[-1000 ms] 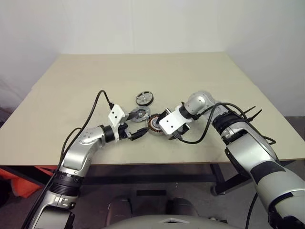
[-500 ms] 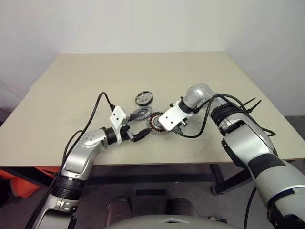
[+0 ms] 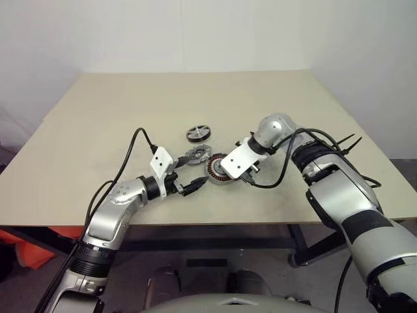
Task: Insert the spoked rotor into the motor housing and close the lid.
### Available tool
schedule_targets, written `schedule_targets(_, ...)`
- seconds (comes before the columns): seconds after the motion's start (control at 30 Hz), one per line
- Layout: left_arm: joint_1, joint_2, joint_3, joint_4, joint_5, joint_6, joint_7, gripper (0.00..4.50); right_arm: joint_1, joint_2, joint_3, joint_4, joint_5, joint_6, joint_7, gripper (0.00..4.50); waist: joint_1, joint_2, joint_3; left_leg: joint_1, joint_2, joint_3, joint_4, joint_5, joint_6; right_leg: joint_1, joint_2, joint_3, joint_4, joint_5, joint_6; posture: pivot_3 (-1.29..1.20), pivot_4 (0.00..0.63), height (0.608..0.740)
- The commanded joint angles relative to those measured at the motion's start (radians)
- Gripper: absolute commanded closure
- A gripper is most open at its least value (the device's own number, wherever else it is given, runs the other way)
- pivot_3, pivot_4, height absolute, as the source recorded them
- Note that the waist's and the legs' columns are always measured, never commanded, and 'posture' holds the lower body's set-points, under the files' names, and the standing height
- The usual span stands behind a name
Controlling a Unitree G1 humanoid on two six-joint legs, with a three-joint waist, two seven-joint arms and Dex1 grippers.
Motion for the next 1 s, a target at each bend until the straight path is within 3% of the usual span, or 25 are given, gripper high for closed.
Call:
schedule_targets(0.03, -0.021, -0.008, -0.003, -0.024, -0.008, -0.006, 0.0, 0.0, -0.013, -0.05, -0.056, -0.085, 0.084, -0.01, 0.075, 2.75, -0.003, 0.0, 0.0, -0.001, 0.0, 0.0, 0.0, 0.0, 0.0, -0.001, 0.0, 0.0, 0.0, 0.0, 0.0, 0.0, 0.0, 0.74)
schedule_targets(0.17, -0.027, -0.014, -0.006, -0.014, -0.007, -0.009, -0.003, 0.0, 0.005, -0.104, -0.073, -0.153, 0.131, 0.01, 0.135, 2.75, -0.006, 0.0, 0.0, -0.005, 0.001, 0.001, 0.0, 0.0, 0.0, -0.008, 0.0, 0.001, 0.003, 0.0, -0.001, 0.0, 0.0, 0.74)
schedule_targets(0.3, -0.034, -0.017, -0.011, -0.003, -0.007, -0.013, -0.01, 0.0, -0.017, -0.133, -0.073, -0.121, 0.113, 0.038, 0.101, 2.75, -0.005, -0.001, 0.0, -0.006, 0.002, 0.001, 0.001, 0.0, 0.0, -0.01, 0.001, 0.0, 0.006, -0.001, -0.002, 0.0, 0.0, 0.74)
schedule_targets(0.53, -0.055, -0.022, -0.017, 0.016, -0.004, -0.017, -0.018, 0.0, -0.034, -0.12, -0.043, 0.014, 0.012, 0.081, -0.011, 2.75, -0.004, -0.001, 0.0, -0.007, 0.002, 0.001, 0.005, 0.0, 0.0, -0.01, 0.001, 0.001, 0.007, -0.001, -0.002, 0.0, 0.0, 0.74)
schedule_targets(0.87, -0.047, -0.01, -0.009, 0.015, -0.006, -0.018, -0.024, 0.0, -0.039, -0.092, -0.052, 0.073, -0.02, 0.106, -0.024, 2.75, -0.005, -0.001, 0.0, -0.007, 0.003, 0.001, 0.006, 0.0, 0.0, -0.01, 0.001, 0.0, 0.008, -0.001, -0.002, 0.0, 0.0, 0.74)
schedule_targets(0.97, -0.049, -0.009, -0.008, 0.017, -0.006, -0.019, -0.023, 0.0, -0.033, -0.09, -0.072, 0.057, 0.0, 0.092, -0.034, 1.77, -0.005, -0.001, 0.0, -0.007, 0.003, 0.001, 0.007, 0.0, 0.0, -0.01, 0.001, 0.0, 0.008, -0.001, -0.002, 0.0, 0.0, 0.74)
schedule_targets(1.0, -0.048, -0.009, -0.007, 0.015, -0.006, -0.018, -0.022, 0.0, -0.034, -0.093, -0.087, 0.044, 0.02, 0.092, -0.025, 1.77, -0.005, -0.001, 0.0, -0.007, 0.003, 0.001, 0.007, 0.0, 0.0, -0.01, 0.001, 0.0, 0.009, -0.001, -0.002, 0.0, 0.0, 0.74)
